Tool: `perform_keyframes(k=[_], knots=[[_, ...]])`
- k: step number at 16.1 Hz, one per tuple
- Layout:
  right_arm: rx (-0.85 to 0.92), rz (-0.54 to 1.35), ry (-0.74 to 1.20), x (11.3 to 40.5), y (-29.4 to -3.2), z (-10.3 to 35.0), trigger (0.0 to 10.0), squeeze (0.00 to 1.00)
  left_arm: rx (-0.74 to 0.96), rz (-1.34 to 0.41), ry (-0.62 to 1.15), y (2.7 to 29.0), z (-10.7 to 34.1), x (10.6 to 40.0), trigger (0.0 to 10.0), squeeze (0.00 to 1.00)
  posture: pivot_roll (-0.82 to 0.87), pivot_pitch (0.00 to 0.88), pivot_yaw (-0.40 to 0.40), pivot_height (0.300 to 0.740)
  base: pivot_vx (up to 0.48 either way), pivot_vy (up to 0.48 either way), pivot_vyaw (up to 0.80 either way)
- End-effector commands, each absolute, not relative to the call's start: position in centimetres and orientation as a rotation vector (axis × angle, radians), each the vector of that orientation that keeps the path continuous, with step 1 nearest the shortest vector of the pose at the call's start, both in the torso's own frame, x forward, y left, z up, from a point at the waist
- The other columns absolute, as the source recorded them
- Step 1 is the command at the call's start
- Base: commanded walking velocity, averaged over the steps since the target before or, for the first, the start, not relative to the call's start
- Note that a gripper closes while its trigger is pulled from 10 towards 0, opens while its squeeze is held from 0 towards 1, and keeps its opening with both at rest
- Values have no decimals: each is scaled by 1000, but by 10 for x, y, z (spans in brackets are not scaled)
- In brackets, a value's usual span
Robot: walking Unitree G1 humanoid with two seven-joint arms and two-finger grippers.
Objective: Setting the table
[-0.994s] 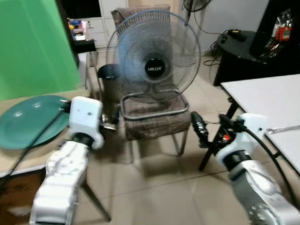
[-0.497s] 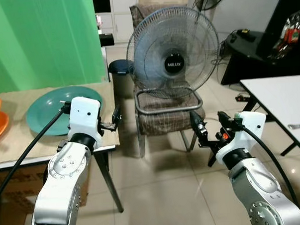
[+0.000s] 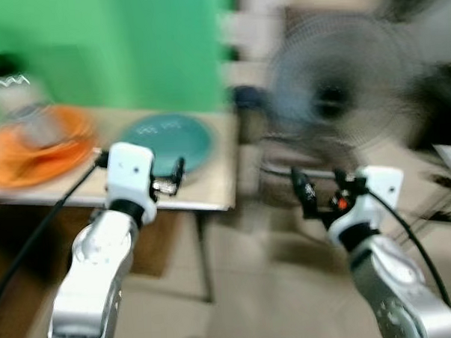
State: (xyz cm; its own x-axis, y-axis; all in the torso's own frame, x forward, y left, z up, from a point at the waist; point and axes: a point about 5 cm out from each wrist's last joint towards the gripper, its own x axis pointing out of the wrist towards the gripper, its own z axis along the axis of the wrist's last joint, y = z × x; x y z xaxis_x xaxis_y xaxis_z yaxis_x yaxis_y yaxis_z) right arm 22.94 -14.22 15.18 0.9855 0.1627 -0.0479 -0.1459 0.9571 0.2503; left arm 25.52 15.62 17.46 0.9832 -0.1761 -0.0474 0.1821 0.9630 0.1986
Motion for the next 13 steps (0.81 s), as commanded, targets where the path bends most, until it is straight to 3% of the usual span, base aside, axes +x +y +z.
perform_keyframes(k=[1, 7, 13], knots=[[253, 153, 60, 230, -143, 152, 10000, 0, 207, -199, 19, 153, 178, 257, 10000, 0, 99, 0, -5, 740, 341, 0, 675], [253, 158, 59, 231, -141, 152, 10000, 0, 214, -217, 26, 152, 177, 255, 10000, 0, 104, 0, -10, 740, 339, 0, 663], [273, 104, 58, 235, -150, 151, 10000, 0, 229, -298, 56, 147, 170, 255, 10000, 0, 96, 0, -11, 740, 272, 0, 0]])
